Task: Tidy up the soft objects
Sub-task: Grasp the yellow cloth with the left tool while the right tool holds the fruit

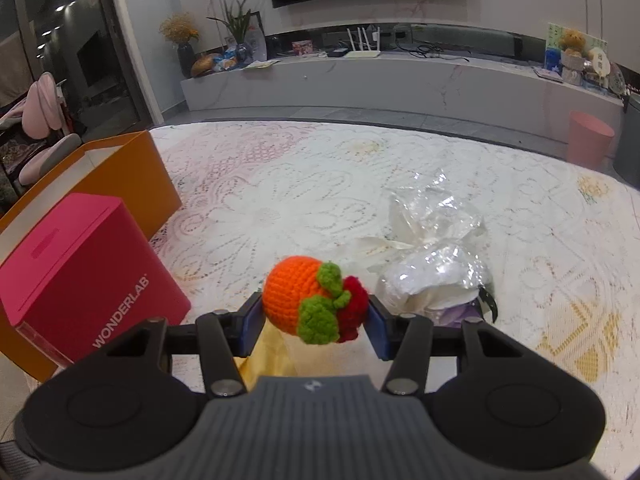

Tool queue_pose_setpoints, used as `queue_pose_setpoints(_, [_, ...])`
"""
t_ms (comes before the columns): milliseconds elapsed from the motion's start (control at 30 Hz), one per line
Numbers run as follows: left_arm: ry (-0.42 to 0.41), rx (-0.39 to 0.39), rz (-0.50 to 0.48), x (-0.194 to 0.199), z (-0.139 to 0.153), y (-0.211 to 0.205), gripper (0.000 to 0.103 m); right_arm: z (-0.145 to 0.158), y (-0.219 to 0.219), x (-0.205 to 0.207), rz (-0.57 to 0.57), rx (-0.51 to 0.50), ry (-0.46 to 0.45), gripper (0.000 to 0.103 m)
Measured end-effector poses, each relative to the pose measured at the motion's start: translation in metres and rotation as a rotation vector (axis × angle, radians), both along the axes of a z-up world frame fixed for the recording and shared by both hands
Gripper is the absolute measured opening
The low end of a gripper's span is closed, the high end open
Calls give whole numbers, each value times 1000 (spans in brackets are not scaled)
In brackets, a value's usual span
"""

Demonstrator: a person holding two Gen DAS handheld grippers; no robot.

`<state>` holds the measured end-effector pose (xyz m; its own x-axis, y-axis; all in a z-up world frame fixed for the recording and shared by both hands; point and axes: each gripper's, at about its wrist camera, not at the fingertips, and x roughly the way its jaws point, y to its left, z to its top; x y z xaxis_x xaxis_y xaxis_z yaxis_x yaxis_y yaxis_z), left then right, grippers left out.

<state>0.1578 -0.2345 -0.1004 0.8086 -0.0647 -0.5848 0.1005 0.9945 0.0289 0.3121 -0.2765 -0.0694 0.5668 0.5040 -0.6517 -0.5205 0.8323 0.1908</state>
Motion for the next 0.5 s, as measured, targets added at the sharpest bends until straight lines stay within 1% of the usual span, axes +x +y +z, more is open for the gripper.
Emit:
queue_pose_setpoints(67, [20,-26,-25,-14,4,8,4,4,1,-2,11,11,-19,53])
queue_pose_setpoints(100, [27,-25,-40,-22,8,11,4,5,1,-2,17,19,-23,53])
queue_pose_setpoints(233, [37,6,-106,-52,17,18,4,10,0,-4,9,25,-26,53])
queue_pose_setpoints(333, [62,5,-135,-62,12,18,4,10,1,-6,10,22,-25,53])
queue_pose_setpoints(433, [39,17,-141,-66,4,16,4,8,5,-6,9,14,-13,53])
queue_pose_setpoints(500, [28,-13,-145,-67,2,17,5,9,8,-7,18,7,-17,53])
